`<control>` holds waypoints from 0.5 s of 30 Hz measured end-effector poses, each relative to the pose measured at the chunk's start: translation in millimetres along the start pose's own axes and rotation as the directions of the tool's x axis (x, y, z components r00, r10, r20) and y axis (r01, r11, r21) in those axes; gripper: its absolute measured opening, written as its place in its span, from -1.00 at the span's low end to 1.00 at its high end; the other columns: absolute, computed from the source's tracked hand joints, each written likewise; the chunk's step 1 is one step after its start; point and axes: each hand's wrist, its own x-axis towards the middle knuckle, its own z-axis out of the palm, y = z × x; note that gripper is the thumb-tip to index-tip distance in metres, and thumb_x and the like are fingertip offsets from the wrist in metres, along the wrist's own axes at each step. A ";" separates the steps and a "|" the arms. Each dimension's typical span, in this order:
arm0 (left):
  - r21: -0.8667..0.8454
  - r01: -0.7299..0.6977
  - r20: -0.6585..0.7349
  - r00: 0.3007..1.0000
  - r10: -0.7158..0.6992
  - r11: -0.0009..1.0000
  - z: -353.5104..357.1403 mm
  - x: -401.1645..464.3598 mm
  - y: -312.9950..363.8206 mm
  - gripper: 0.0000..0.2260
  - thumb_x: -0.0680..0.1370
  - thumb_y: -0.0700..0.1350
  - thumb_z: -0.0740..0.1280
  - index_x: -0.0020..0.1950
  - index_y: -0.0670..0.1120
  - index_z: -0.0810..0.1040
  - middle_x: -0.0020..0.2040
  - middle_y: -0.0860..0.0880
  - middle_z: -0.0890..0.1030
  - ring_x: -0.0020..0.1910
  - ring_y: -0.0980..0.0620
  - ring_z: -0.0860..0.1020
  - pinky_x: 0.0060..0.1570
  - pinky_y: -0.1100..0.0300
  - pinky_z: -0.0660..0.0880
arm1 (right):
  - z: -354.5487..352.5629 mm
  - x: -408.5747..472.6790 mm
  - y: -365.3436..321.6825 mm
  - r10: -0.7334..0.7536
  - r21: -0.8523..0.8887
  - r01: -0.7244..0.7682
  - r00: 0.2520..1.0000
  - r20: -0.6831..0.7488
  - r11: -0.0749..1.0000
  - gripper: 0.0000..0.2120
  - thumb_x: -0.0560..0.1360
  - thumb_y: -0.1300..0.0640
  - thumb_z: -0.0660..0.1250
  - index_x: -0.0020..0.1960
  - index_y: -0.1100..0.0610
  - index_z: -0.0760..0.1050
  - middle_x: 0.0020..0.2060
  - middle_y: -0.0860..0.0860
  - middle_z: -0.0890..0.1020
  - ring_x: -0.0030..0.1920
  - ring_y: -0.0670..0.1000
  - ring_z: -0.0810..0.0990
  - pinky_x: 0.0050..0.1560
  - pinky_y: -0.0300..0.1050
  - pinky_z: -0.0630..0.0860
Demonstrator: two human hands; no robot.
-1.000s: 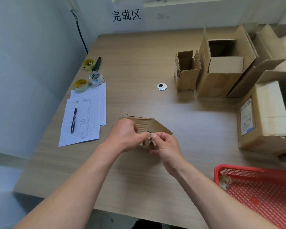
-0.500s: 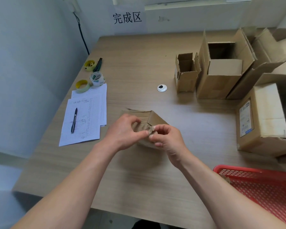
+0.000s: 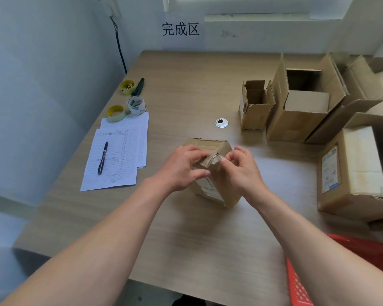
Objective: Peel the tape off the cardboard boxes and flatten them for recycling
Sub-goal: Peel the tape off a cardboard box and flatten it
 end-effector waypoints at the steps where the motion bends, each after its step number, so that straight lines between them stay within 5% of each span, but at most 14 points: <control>1: -0.001 -0.015 -0.004 1.000 0.015 1.000 0.1 1.2 0.0 -0.53 0.45 -0.04 0.54 0.34 -0.05 0.59 0.28 -0.02 0.57 0.26 -0.08 0.46 0.30 0.18 0.32 | -0.6 0.7 -0.3 0.001 0.040 -0.002 1.000 0.014 0.999 -0.76 0.42 -0.17 0.34 -0.29 -0.04 0.45 -0.05 -0.04 0.51 -0.05 -0.09 0.48 0.03 -0.06 0.42; 4: -0.042 -0.066 -0.085 0.994 0.062 0.997 -3.4 2.8 2.2 -0.60 0.49 0.06 0.47 0.29 -0.05 0.63 0.22 0.01 0.64 0.17 -0.07 0.51 0.20 0.19 0.36 | -5.8 4.4 -2.2 0.003 0.092 -0.001 1.000 -0.024 0.996 -0.76 0.48 -0.14 0.30 -0.29 -0.04 0.44 -0.34 -0.06 0.50 -0.31 -0.03 0.41 -0.19 -0.04 0.37; 8: -0.109 -0.017 -0.243 0.970 -0.011 0.994 -7.4 1.9 13.7 -0.39 0.45 0.32 0.24 0.32 -0.06 0.60 0.20 -0.02 0.65 0.16 -0.06 0.52 0.19 0.15 0.39 | 3.1 -3.2 0.8 0.085 0.248 -0.068 0.995 -0.058 0.966 -0.69 0.58 -0.06 0.29 -0.27 0.04 0.39 -0.39 -0.04 0.43 -0.32 -0.01 0.39 -0.27 0.01 0.36; 10: -0.045 0.026 -0.116 0.993 -0.031 0.999 3.8 -3.5 13.7 -0.19 0.36 0.41 0.21 0.43 -0.12 0.49 0.33 -0.10 0.56 0.29 -0.09 0.46 0.30 0.16 0.30 | 15.1 -13.1 13.1 0.217 0.303 -0.205 0.976 -0.005 0.931 -0.74 0.55 -0.07 0.28 -0.24 0.04 0.40 -0.32 0.04 0.47 -0.28 0.05 0.48 -0.30 0.13 0.49; 12: 0.043 0.073 0.083 0.994 -0.077 0.996 24.1 -14.2 3.7 -0.06 0.32 0.41 0.34 0.54 -0.12 0.31 0.48 -0.10 0.39 0.46 -0.09 0.31 0.45 0.14 0.18 | 22.0 -25.7 28.1 0.391 0.338 -0.402 0.914 0.103 0.851 -0.81 0.59 0.02 0.25 -0.15 0.09 0.43 -0.23 0.12 0.53 -0.26 0.12 0.57 -0.33 0.05 0.51; 15: 0.112 0.152 0.242 0.954 -0.176 0.982 52.0 -32.6 -15.7 -0.04 0.36 0.34 0.40 0.63 0.03 0.07 0.61 0.00 0.15 0.58 -0.07 0.08 0.52 -0.08 0.12 | 27.0 -39.7 52.3 0.493 0.230 -0.511 0.860 0.133 0.828 -0.79 0.58 0.00 0.23 -0.09 0.13 0.47 -0.17 0.10 0.63 -0.23 0.18 0.68 -0.32 -0.01 0.51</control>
